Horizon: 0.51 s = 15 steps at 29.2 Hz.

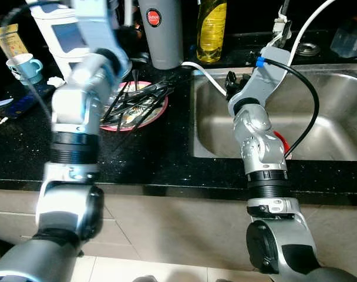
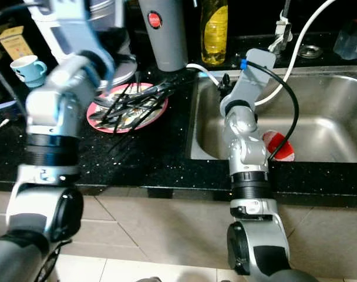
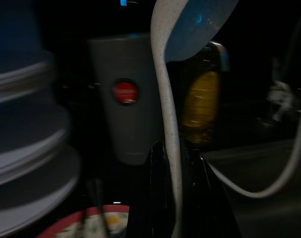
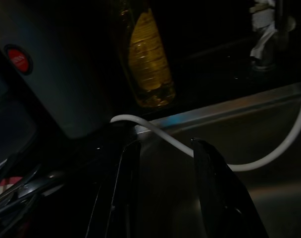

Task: Kitchen organization

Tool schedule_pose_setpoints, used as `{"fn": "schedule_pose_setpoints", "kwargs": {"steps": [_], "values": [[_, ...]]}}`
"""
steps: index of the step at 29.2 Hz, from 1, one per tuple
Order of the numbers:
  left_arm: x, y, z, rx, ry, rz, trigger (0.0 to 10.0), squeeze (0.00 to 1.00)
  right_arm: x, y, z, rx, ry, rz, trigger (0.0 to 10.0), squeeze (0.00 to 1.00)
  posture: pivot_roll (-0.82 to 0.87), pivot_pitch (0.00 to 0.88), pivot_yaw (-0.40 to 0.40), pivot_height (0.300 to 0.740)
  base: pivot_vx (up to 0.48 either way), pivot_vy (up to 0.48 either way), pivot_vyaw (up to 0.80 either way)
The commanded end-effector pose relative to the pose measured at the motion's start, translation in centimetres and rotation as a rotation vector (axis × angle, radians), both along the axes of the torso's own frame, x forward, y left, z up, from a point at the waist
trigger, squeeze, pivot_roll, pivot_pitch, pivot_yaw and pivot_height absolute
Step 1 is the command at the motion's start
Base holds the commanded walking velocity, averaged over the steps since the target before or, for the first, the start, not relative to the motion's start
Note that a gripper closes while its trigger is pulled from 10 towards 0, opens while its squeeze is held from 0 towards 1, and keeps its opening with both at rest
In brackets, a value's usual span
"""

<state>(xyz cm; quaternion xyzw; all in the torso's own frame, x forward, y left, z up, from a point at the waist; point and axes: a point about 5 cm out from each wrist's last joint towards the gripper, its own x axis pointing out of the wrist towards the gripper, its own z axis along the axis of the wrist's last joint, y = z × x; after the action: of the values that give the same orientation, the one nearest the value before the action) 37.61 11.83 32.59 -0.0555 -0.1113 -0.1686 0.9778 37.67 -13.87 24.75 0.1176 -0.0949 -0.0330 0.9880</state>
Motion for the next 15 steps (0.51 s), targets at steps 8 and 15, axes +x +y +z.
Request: {"fn": "schedule_pose_setpoints", "kwargs": {"steps": [8,15], "values": [[1.5,-2.6,-1.2,0.052,0.037,-0.035,10.0,0.00,-0.5,0.1,0.7,0.004,-0.044,0.029,10.0,0.00,0.08,0.000,0.092,0.740,0.000,0.000,0.00],[2.0,-4.5,-4.0,0.060,0.128,-0.082,10.0,0.00,-0.3,-0.1,1.1,-0.015,-0.045,0.024,10.0,0.00,0.05,0.000,0.088,0.740,0.000,0.000,0.00]]}}
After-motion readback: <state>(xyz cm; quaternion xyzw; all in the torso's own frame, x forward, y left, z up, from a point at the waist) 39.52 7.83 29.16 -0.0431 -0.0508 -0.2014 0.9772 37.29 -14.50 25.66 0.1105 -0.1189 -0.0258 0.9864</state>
